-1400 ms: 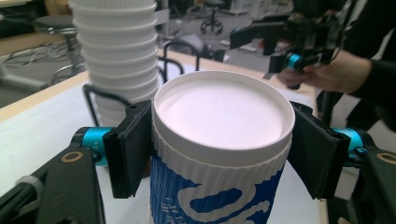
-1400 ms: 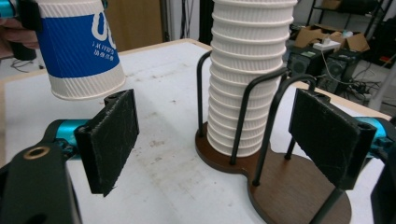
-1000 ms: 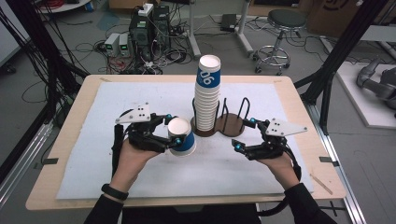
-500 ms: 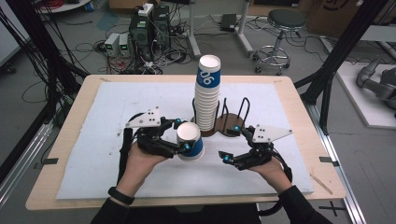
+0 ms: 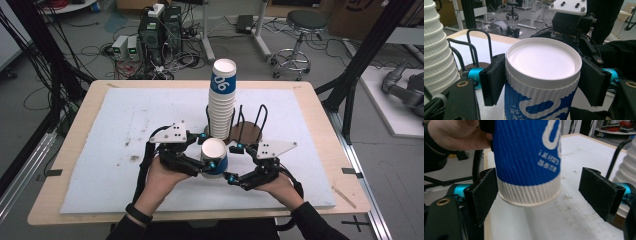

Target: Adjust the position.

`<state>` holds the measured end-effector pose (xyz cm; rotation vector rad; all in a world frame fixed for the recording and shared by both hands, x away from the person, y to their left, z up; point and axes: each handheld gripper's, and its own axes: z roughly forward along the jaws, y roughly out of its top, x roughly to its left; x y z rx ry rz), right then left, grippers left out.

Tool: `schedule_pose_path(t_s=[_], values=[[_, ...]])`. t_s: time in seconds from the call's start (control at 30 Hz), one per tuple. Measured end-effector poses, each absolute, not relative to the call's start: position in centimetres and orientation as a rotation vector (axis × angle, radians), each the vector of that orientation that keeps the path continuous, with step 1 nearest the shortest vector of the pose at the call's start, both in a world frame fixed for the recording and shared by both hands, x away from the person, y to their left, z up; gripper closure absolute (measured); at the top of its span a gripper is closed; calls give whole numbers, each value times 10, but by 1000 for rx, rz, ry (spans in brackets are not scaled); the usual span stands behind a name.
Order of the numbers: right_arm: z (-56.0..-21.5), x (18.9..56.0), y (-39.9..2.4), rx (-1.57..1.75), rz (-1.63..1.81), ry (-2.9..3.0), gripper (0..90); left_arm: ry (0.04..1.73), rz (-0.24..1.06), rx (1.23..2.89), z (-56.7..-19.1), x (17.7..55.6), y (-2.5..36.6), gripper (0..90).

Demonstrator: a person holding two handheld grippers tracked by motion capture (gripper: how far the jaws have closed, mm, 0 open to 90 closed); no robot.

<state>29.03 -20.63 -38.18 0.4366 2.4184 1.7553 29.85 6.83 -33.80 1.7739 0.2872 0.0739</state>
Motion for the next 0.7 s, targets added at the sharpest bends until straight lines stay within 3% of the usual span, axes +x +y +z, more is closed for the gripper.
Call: schedule_pose_path(t_s=[0.5,0.7], values=[[-389,289,-191,426,1735,2499,163,253,49,1756,-344,296,53,285],[-388,288,-192,378,1707,2505,220,246,50,1766,-344,295,52,286]])
